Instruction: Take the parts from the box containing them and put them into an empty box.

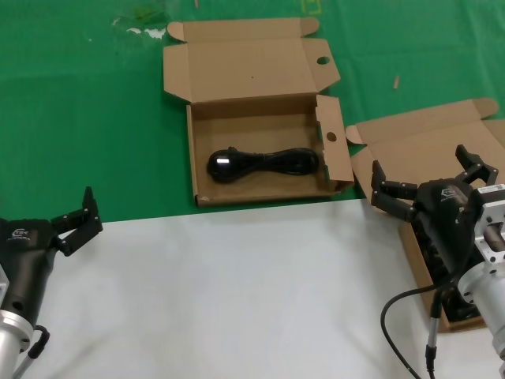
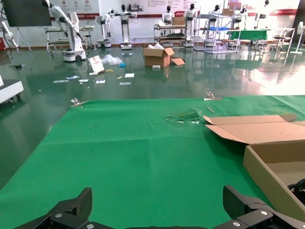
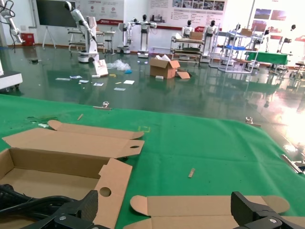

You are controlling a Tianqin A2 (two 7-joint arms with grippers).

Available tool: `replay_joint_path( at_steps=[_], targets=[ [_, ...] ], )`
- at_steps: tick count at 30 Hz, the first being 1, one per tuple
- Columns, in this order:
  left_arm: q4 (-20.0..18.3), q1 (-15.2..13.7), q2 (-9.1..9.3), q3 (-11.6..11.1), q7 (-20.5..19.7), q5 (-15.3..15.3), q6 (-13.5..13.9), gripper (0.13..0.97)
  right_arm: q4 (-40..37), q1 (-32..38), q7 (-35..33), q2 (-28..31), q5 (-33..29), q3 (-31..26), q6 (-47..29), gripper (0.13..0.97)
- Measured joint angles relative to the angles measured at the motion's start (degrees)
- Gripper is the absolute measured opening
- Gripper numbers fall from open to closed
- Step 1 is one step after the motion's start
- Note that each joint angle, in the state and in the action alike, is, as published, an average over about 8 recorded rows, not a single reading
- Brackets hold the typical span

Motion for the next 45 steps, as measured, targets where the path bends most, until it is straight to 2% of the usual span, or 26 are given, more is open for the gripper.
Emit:
replay_joint_path(
  at_steps=[45],
  targets=[
    [0.0, 0.0, 0.0, 0.0, 0.0, 0.0, 0.0, 0.966, 0.0, 0.0, 0.0, 0.0, 0.0, 0.0, 0.0, 0.966]
  ],
)
